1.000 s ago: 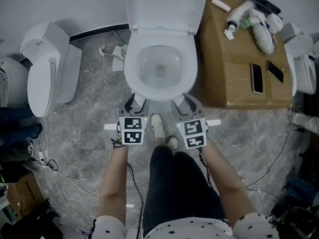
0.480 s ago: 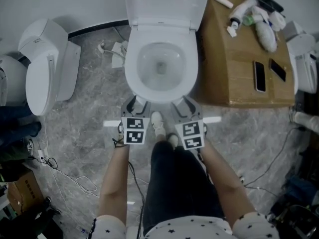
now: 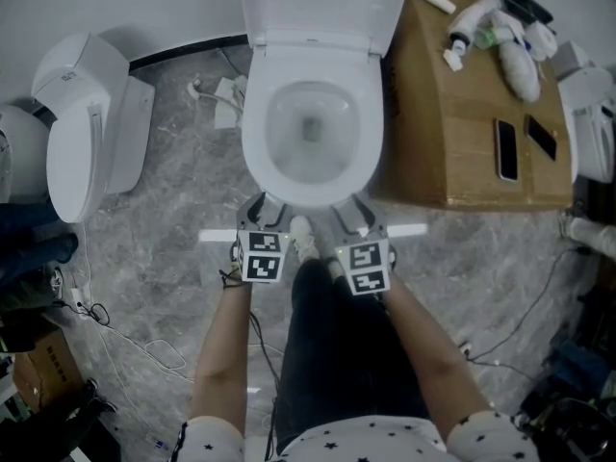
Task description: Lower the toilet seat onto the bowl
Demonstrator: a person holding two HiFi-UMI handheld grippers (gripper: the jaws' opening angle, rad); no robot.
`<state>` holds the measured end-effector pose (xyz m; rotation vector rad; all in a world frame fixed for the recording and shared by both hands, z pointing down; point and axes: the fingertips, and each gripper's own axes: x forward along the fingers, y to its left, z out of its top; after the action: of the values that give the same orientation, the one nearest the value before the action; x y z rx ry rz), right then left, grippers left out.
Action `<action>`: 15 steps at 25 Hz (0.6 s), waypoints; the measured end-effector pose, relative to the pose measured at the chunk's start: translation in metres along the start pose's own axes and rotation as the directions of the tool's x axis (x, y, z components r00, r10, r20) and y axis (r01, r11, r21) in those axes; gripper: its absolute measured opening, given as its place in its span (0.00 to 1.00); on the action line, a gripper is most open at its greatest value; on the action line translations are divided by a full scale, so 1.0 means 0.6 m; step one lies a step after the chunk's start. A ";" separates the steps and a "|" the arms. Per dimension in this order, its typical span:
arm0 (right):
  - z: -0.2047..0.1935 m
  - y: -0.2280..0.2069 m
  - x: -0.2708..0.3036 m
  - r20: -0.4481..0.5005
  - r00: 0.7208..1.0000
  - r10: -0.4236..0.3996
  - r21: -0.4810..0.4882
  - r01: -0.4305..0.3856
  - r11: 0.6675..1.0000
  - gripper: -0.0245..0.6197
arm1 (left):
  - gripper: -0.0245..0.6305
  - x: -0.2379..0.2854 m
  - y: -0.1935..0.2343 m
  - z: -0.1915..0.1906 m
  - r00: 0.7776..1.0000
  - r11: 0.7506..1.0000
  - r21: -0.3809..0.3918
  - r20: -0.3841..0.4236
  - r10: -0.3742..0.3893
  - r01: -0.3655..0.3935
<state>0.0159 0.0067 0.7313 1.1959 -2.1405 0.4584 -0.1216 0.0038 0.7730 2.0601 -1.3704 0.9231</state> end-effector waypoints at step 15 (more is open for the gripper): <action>-0.064 0.009 0.033 -0.043 0.999 -0.001 0.025 0.002 1.000 0.34 | 0.36 0.044 -0.008 -0.062 0.997 1.000 0.002 -0.070 -0.017 0.017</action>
<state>0.0176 0.0190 0.7727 1.1908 -2.1031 0.5075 -0.1202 0.0166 0.8168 2.0190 -1.3133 0.9814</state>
